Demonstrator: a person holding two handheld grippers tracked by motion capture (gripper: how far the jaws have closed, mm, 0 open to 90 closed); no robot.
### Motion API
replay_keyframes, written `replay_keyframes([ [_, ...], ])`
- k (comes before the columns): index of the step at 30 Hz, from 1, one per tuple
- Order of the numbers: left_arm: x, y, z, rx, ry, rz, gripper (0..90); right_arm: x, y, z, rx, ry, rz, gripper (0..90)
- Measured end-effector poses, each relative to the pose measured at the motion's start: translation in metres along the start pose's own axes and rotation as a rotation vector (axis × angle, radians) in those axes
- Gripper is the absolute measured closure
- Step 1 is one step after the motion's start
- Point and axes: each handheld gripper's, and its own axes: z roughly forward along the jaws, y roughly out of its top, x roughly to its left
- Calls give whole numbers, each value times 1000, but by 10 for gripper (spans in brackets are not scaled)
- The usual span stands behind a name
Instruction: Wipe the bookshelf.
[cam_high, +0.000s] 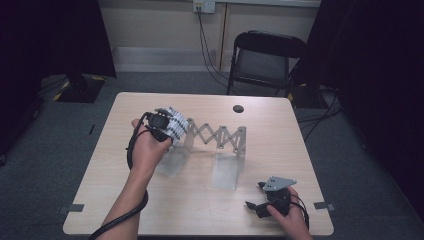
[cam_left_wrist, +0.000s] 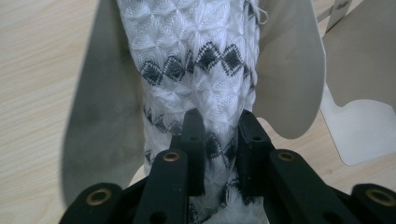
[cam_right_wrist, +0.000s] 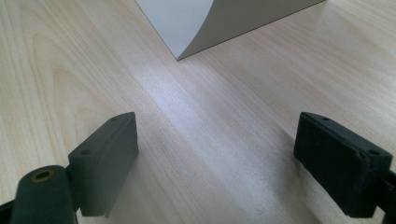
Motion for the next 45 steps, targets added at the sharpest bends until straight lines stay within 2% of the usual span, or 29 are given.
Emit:
replay_keyframes([
  [4,1,-4,12,20,-14,-18,759,0,0,0,-1,0,0,134],
  [10,3,-15,26,26,-15,-29,759,0,0,0,1,1,-1,133],
  [17,5,-29,43,59,-22,-41,759,0,0,0,-1,0,0,133],
  [33,-2,-58,73,95,-70,-52,758,0,0,0,1,1,-1,133],
  [38,-4,-67,78,109,-75,-47,759,0,0,0,1,1,-1,133],
  [45,-9,-76,75,93,-95,-28,759,0,0,0,1,1,0,133],
])
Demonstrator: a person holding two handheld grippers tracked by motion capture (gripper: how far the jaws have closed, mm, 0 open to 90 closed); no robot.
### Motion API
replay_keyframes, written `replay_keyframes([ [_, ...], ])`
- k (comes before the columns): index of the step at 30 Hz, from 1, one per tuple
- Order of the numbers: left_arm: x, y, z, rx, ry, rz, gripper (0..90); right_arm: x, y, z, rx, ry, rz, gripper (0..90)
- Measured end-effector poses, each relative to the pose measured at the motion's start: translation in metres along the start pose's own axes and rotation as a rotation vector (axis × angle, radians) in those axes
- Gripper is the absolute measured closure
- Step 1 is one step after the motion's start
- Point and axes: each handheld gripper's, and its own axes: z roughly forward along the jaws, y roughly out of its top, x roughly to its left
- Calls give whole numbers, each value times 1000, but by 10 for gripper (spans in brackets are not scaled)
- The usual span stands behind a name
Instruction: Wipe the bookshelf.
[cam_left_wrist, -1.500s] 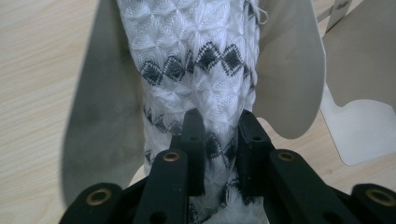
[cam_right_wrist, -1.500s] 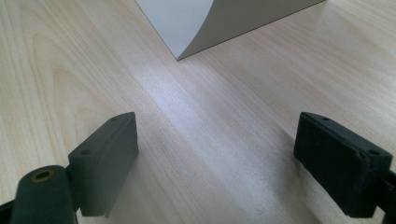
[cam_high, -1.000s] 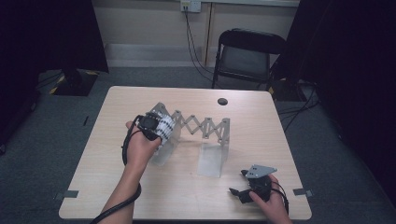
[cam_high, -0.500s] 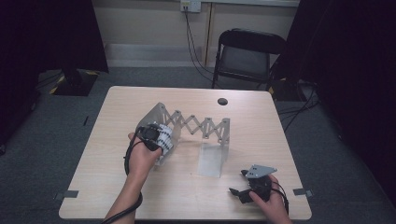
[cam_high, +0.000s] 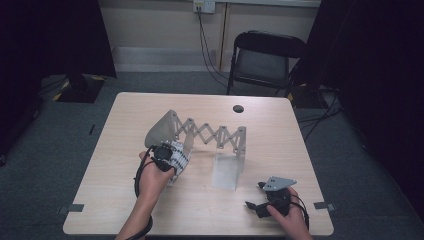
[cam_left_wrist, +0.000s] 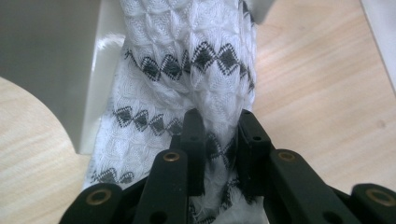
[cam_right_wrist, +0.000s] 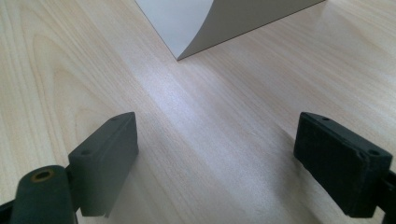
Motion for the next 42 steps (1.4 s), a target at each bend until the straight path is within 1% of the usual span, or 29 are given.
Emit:
replay_keyframes([
  [2,-2,-3,-1,-4,-7,8,759,0,0,0,0,0,0,133],
  [4,-4,-6,-2,-10,-16,6,759,0,0,0,0,0,0,133],
  [5,-5,-8,-3,0,-15,9,759,0,0,0,0,0,0,133],
  [8,-8,-13,-4,-9,-20,26,759,0,0,0,0,0,0,133],
  [12,-12,-21,-7,-17,-27,35,759,0,0,0,0,0,0,133],
  [16,-18,-30,-11,-17,-42,57,759,0,0,0,0,0,0,133],
  [20,-23,-34,-13,-17,-46,83,759,0,0,0,0,0,-1,133],
  [21,-25,-33,-13,-19,-50,84,759,0,0,0,0,0,0,133],
  [23,-31,-32,-12,-13,-72,101,759,0,0,0,1,-1,1,133],
  [26,-43,-27,-9,-10,-82,132,759,0,0,0,0,-1,0,133],
  [27,-43,-27,-9,-10,-82,132,759,0,0,0,0,-1,0,133],
  [28,-49,-22,-7,-3,-95,149,759,0,0,0,0,-1,-1,133],
  [30,-55,-16,-6,-8,-109,157,758,0,0,0,0,-1,0,133],
  [32,-59,-10,-6,-12,-124,156,759,0,0,0,0,-1,0,133],
  [37,-65,2,-3,-5,-122,173,759,0,0,0,1,-1,1,133],
  [40,-70,6,0,2,-121,193,758,0,0,0,1,-1,1,133],
  [42,-73,8,0,2,-132,189,758,0,0,0,0,0,0,133],
])
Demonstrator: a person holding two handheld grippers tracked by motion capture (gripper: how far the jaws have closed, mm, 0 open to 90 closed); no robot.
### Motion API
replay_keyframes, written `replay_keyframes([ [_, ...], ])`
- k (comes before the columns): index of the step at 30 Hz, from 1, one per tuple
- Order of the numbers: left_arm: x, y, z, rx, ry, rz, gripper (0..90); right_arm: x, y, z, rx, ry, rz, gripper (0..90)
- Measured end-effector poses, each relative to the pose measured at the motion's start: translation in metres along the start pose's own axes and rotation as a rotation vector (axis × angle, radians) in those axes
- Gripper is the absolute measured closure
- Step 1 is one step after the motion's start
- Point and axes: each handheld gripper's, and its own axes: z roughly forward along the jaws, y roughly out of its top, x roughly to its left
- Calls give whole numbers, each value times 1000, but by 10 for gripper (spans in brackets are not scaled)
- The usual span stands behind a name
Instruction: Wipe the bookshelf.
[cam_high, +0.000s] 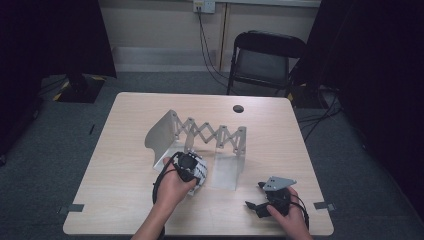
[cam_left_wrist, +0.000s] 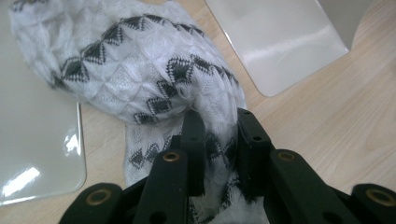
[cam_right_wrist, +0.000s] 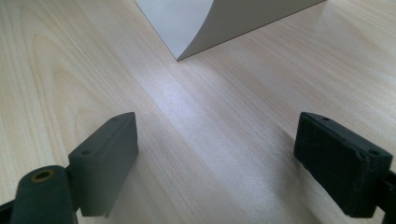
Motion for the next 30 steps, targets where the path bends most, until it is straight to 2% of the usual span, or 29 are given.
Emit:
replay_keyframes([
  [4,-6,-1,3,3,-26,11,758,0,0,0,0,0,0,133],
  [7,-6,-5,5,3,-26,9,758,0,0,0,0,0,0,133],
  [10,-8,-9,5,10,-26,37,757,0,0,0,0,0,0,133],
  [12,-11,-9,4,14,-11,65,756,0,0,0,0,0,0,133],
  [15,-10,-8,5,18,6,62,749,0,0,0,0,0,-1,133],
  [18,-6,-9,7,18,3,25,715,0,0,0,0,0,-1,133],
  [20,-3,-9,6,27,-9,20,689,0,0,0,0,0,-1,133],
  [25,3,-12,1,36,12,2,655,0,0,0,0,0,-1,133],
  [30,5,-19,-1,24,29,11,628,0,0,0,0,0,0,133],
])
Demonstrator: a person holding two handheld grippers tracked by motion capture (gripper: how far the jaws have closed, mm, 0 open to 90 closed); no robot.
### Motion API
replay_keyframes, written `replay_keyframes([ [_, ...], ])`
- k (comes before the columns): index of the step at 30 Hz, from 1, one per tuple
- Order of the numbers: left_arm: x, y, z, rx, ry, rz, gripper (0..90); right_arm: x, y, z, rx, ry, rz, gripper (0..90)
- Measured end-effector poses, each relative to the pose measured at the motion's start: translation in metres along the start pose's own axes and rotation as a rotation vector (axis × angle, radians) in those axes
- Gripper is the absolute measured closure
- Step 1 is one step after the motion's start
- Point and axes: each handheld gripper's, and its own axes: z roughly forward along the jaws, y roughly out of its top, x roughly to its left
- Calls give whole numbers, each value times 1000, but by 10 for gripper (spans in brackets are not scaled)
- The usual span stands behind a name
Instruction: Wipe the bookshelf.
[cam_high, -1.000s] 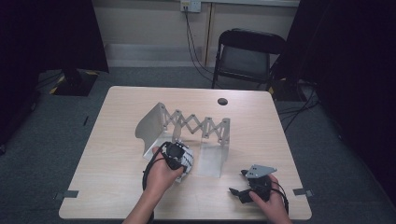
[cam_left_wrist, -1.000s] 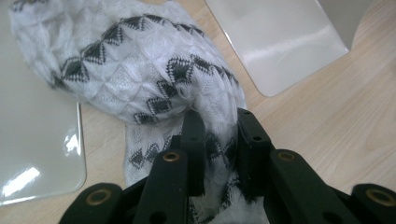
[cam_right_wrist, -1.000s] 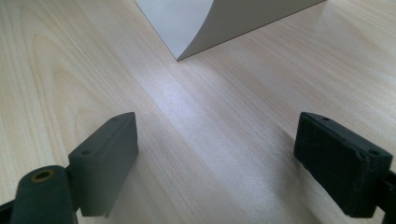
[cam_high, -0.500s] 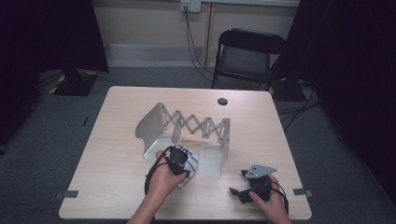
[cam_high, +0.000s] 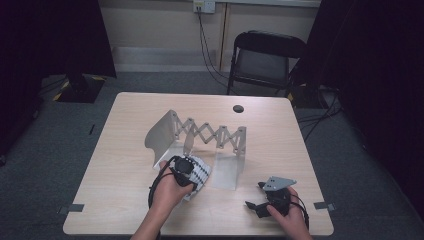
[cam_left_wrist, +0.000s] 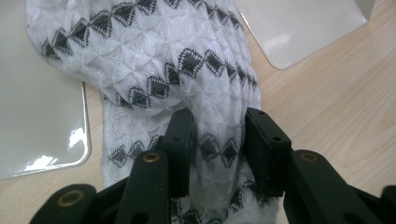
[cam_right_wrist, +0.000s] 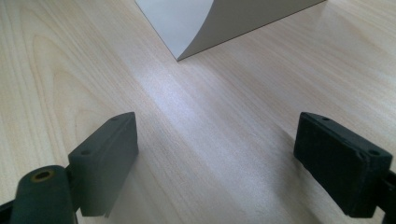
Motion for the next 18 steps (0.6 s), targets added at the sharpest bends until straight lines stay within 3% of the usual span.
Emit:
replay_keyframes([
  [10,5,1,-17,-81,40,-16,500,0,0,0,0,0,0,133],
  [15,9,3,-6,-94,65,-18,410,0,0,0,0,0,0,133],
  [18,8,2,5,-77,68,-11,404,0,0,0,0,0,0,133],
])
